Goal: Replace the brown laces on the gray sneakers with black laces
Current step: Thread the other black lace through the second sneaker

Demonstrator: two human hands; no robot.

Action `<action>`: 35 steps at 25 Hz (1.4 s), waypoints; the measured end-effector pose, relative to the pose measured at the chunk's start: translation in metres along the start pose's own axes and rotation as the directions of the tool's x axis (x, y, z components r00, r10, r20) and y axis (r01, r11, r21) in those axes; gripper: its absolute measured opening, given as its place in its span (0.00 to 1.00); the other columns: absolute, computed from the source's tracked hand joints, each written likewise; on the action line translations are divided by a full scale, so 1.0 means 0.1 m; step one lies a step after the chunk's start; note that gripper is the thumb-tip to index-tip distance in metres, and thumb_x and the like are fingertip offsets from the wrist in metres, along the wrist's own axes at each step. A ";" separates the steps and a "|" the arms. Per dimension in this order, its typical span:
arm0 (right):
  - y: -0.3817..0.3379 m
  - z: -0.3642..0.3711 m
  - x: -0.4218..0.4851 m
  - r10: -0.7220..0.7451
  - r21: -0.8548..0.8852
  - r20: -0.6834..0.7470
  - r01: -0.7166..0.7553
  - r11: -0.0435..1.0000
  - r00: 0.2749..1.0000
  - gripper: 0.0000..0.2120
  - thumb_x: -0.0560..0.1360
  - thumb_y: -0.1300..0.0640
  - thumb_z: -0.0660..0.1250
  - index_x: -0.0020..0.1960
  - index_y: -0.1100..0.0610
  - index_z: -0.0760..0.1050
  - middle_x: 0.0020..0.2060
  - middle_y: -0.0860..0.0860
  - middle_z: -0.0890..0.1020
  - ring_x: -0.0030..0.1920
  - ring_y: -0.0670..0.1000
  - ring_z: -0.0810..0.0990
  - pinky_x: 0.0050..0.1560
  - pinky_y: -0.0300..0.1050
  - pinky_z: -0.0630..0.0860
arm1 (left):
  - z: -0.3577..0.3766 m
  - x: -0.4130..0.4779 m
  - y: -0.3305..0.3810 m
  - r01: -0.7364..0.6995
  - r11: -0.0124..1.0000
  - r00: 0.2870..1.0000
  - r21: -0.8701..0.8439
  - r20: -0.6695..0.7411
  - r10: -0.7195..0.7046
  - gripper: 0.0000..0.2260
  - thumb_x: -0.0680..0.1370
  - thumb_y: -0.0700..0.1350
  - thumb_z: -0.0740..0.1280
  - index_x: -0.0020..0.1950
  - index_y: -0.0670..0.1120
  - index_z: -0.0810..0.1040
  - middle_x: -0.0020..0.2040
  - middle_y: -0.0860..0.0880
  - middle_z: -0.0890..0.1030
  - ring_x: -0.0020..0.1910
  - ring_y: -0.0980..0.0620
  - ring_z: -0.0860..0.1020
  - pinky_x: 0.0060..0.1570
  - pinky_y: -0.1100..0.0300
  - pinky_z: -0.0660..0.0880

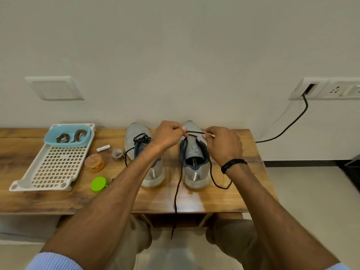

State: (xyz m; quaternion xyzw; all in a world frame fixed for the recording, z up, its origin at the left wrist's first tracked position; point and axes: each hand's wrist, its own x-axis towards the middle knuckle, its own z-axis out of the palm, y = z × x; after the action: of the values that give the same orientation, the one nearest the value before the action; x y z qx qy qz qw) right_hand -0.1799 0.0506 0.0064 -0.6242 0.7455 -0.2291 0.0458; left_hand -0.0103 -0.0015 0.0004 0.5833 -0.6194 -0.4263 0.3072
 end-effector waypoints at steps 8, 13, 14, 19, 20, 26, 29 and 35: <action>0.06 0.36 0.60 0.020 0.533 0.246 -0.153 0.832 0.969 0.02 0.76 0.59 0.71 0.46 0.57 0.83 0.37 0.50 0.84 0.37 0.47 0.83 0.48 0.46 0.83 | 0.25 0.46 -0.16 0.028 0.959 1.000 0.282 -0.002 -0.029 0.18 0.79 0.60 0.64 0.41 0.47 0.80 0.36 0.52 0.78 0.38 0.52 0.75 0.43 0.56 0.73; 0.29 0.49 0.55 0.055 0.387 0.260 -0.156 0.909 0.964 0.04 0.78 0.57 0.67 0.47 0.55 0.81 0.42 0.50 0.84 0.45 0.50 0.82 0.50 0.45 0.79 | 0.28 0.33 -0.34 0.030 0.867 0.993 0.497 0.086 -0.084 0.14 0.79 0.47 0.66 0.37 0.42 0.79 0.35 0.45 0.79 0.38 0.45 0.78 0.34 0.57 0.70; 0.30 0.50 0.51 0.033 0.329 0.271 -0.124 0.936 0.962 0.04 0.77 0.57 0.67 0.48 0.56 0.81 0.44 0.50 0.84 0.46 0.50 0.81 0.48 0.40 0.75 | 0.30 0.27 -0.31 0.016 0.850 0.992 0.527 0.098 -0.079 0.11 0.78 0.44 0.66 0.39 0.41 0.81 0.35 0.45 0.80 0.37 0.46 0.77 0.33 0.58 0.70; 0.10 0.50 0.40 -0.021 0.213 0.322 -0.051 0.976 0.946 0.08 0.76 0.58 0.69 0.53 0.56 0.84 0.51 0.52 0.85 0.54 0.52 0.82 0.54 0.40 0.75 | 0.45 0.07 -0.31 0.029 0.831 0.990 0.556 0.098 -0.101 0.09 0.74 0.47 0.70 0.34 0.46 0.78 0.33 0.50 0.79 0.34 0.50 0.77 0.32 0.59 0.70; 0.06 0.54 0.36 -0.037 0.209 0.340 -0.037 0.977 0.940 0.08 0.76 0.59 0.68 0.52 0.56 0.84 0.51 0.52 0.85 0.53 0.52 0.82 0.54 0.41 0.76 | 0.49 0.06 -0.34 0.047 0.828 0.992 0.559 0.074 -0.106 0.08 0.74 0.47 0.69 0.36 0.45 0.80 0.33 0.49 0.80 0.35 0.49 0.78 0.33 0.58 0.73; 0.06 0.72 0.25 0.019 0.188 0.383 -0.098 0.977 0.924 0.08 0.75 0.59 0.66 0.43 0.58 0.84 0.42 0.53 0.86 0.46 0.53 0.82 0.48 0.48 0.79 | 0.56 0.07 -0.43 0.082 0.864 0.996 0.496 -0.008 -0.090 0.06 0.71 0.41 0.68 0.37 0.42 0.83 0.34 0.46 0.83 0.35 0.47 0.80 0.37 0.51 0.79; 0.13 0.75 0.26 0.034 0.174 0.407 -0.114 0.978 0.913 0.09 0.76 0.59 0.66 0.43 0.60 0.84 0.41 0.55 0.85 0.45 0.55 0.83 0.48 0.49 0.80 | 0.52 0.16 -0.54 0.156 0.917 0.986 0.368 0.001 -0.168 0.10 0.73 0.39 0.69 0.32 0.38 0.81 0.30 0.42 0.80 0.29 0.50 0.75 0.31 0.50 0.75; 0.17 0.76 0.25 0.022 0.168 0.420 -0.102 0.980 0.907 0.13 0.77 0.57 0.65 0.43 0.63 0.84 0.40 0.58 0.85 0.44 0.57 0.83 0.46 0.52 0.80 | 0.56 0.23 -0.49 0.416 0.908 0.906 0.042 -0.104 -0.410 0.20 0.72 0.33 0.69 0.28 0.48 0.63 0.27 0.50 0.63 0.28 0.52 0.62 0.27 0.62 0.57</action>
State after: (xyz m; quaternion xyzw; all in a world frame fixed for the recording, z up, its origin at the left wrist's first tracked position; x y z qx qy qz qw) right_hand -0.1734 0.0074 -0.0626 -0.6273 0.7134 -0.1580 0.2692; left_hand -0.0400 -0.0123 -0.0708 0.7296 -0.4802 -0.4345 0.2198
